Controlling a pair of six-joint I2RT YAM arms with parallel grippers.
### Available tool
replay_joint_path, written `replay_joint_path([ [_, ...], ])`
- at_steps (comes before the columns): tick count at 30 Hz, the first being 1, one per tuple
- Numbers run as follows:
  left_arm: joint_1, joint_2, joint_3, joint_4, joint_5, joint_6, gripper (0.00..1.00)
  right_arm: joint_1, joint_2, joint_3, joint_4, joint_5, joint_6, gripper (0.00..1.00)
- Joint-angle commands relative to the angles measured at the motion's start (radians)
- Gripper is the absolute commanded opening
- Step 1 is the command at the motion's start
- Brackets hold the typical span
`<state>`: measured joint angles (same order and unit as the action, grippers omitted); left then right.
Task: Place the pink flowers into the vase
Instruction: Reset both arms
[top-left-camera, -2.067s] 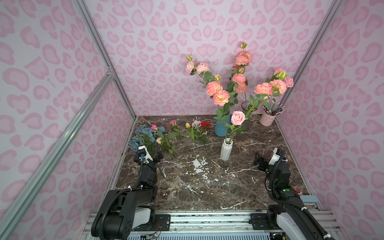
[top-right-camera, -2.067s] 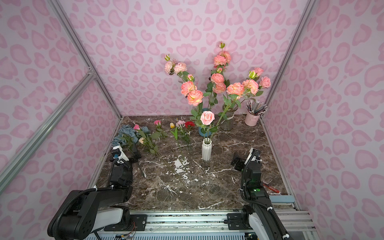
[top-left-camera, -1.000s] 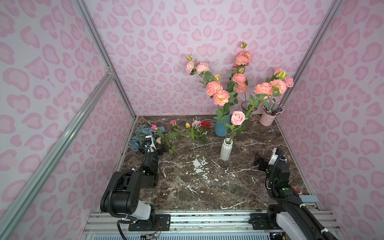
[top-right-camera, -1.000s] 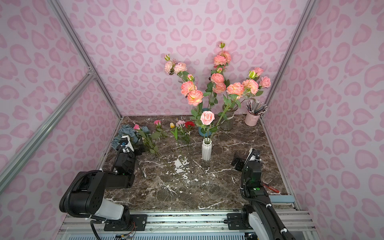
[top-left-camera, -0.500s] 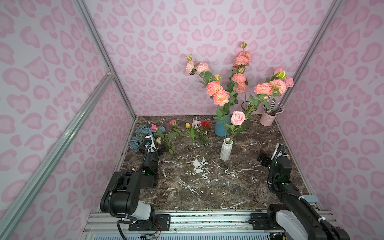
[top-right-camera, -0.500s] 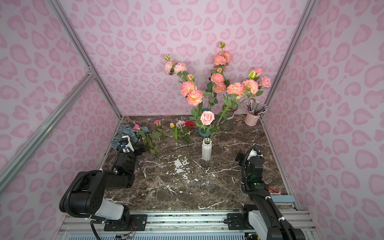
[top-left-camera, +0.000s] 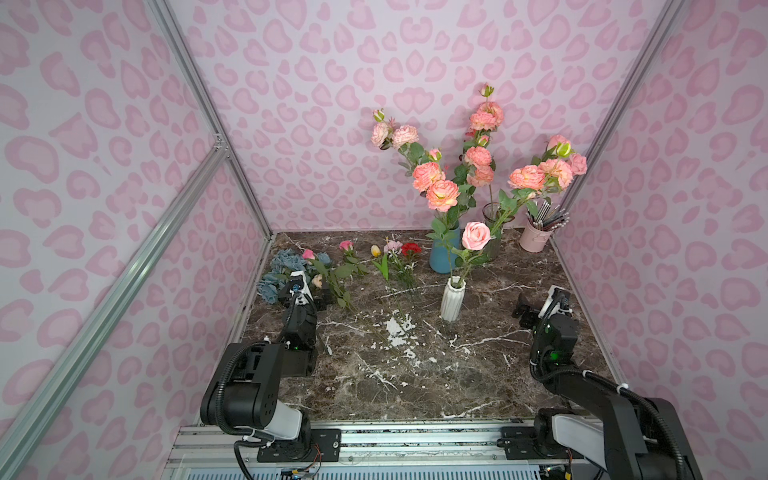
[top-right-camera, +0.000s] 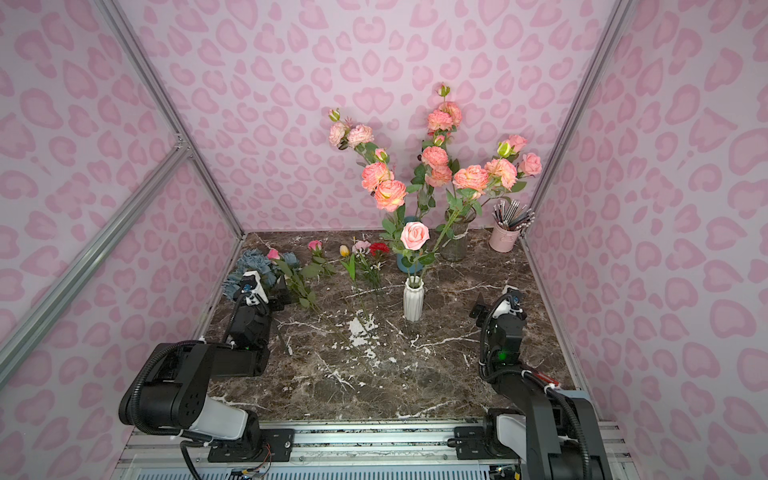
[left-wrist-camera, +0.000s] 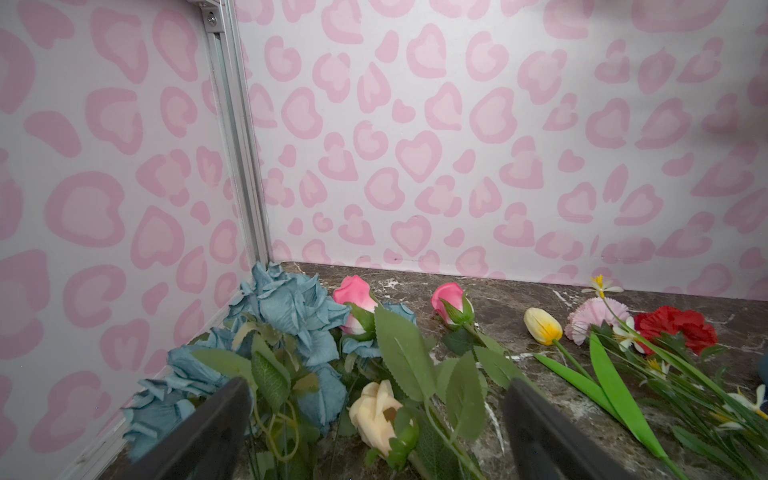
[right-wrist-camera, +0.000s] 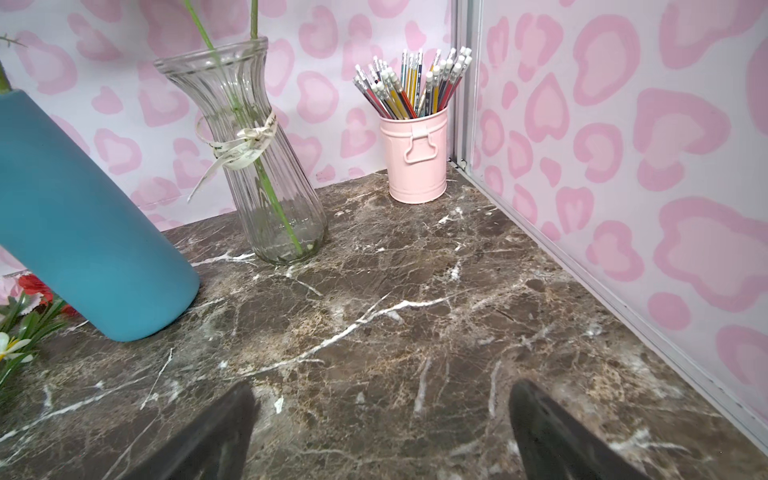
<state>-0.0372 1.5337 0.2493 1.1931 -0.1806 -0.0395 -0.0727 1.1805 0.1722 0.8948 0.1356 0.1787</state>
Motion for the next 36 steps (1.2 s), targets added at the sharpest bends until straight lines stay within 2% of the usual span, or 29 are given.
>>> replay_joint_path([
  [1,0.001,-0.003,0.008,0.014,0.004,-0.002,0.98,0.009,0.045,-0.027,0.228,0.011,-0.01,0.99],
  [5,0.001,-0.003,0.008,0.014,0.004,-0.002,0.98,0.04,0.099,-0.1,0.441,0.035,-0.068,0.99],
  [10,0.001,-0.003,0.008,0.016,0.004,-0.003,0.98,0.087,0.172,-0.14,0.578,0.082,-0.108,0.99],
  [19,0.002,-0.002,0.008,0.016,0.003,-0.003,0.98,0.223,0.437,-0.183,0.971,0.189,-0.259,0.99],
  [34,0.001,-0.003,0.008,0.016,0.004,-0.003,0.98,0.228,0.468,-0.17,0.977,0.174,-0.274,0.99],
  [36,0.002,-0.004,0.008,0.016,0.004,-0.003,0.98,0.22,0.451,-0.162,0.931,0.174,-0.26,0.99],
])
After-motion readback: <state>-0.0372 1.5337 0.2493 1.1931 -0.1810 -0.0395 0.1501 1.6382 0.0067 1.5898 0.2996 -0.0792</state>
